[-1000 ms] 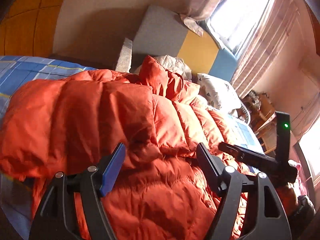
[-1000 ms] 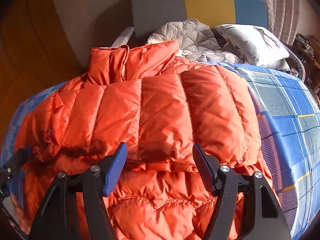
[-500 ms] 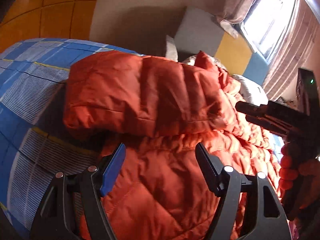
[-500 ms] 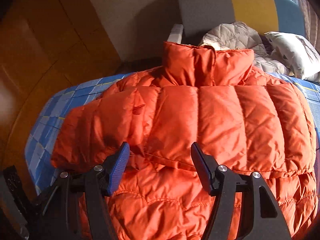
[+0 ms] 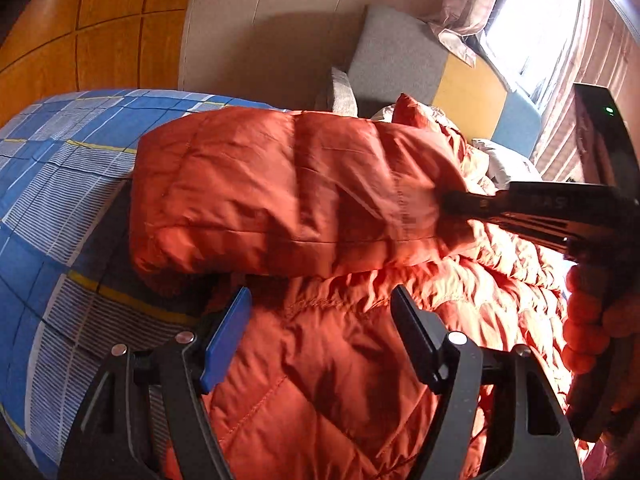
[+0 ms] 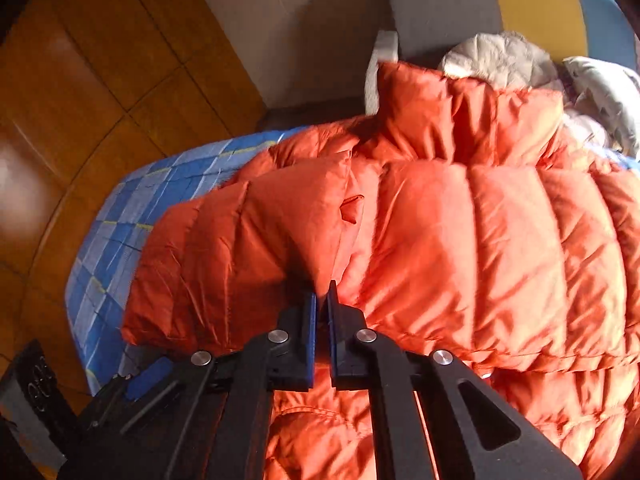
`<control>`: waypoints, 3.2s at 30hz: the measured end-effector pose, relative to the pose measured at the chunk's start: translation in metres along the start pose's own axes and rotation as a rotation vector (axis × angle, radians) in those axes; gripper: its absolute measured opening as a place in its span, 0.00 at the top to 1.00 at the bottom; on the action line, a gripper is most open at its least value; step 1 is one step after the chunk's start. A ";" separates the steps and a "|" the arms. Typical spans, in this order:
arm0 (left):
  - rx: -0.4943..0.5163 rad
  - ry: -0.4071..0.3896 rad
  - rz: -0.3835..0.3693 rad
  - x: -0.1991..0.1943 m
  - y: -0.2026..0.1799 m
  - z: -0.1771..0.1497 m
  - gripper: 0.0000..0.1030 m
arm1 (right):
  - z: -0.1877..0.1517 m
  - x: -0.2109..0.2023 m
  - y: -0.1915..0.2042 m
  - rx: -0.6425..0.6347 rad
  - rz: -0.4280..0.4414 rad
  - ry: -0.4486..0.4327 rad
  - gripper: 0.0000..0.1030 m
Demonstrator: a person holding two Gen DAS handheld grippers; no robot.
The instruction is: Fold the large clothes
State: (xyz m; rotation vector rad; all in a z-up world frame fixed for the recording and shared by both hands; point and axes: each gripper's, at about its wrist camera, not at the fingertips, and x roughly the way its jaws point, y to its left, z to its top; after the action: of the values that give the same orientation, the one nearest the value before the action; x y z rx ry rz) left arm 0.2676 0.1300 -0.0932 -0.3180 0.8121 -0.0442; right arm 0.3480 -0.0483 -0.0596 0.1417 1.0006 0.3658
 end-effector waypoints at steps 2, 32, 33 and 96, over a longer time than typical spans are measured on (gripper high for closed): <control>0.004 0.001 0.000 0.002 -0.004 0.001 0.31 | 0.003 -0.013 -0.009 0.003 -0.013 -0.036 0.96; 0.030 -0.030 0.067 -0.004 -0.018 0.019 0.31 | -0.022 -0.080 -0.194 0.274 -0.394 -0.100 0.97; 0.025 -0.032 0.069 -0.004 -0.017 0.022 0.31 | -0.022 -0.080 -0.195 0.281 -0.393 -0.101 0.97; 0.171 -0.031 0.054 0.098 -0.105 0.124 0.31 | 0.020 -0.019 -0.119 0.028 -0.441 -0.191 0.31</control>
State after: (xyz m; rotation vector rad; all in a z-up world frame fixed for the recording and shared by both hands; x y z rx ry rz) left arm 0.4334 0.0474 -0.0517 -0.1351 0.7801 -0.0576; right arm 0.3838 -0.1648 -0.0670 -0.0212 0.8202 -0.0647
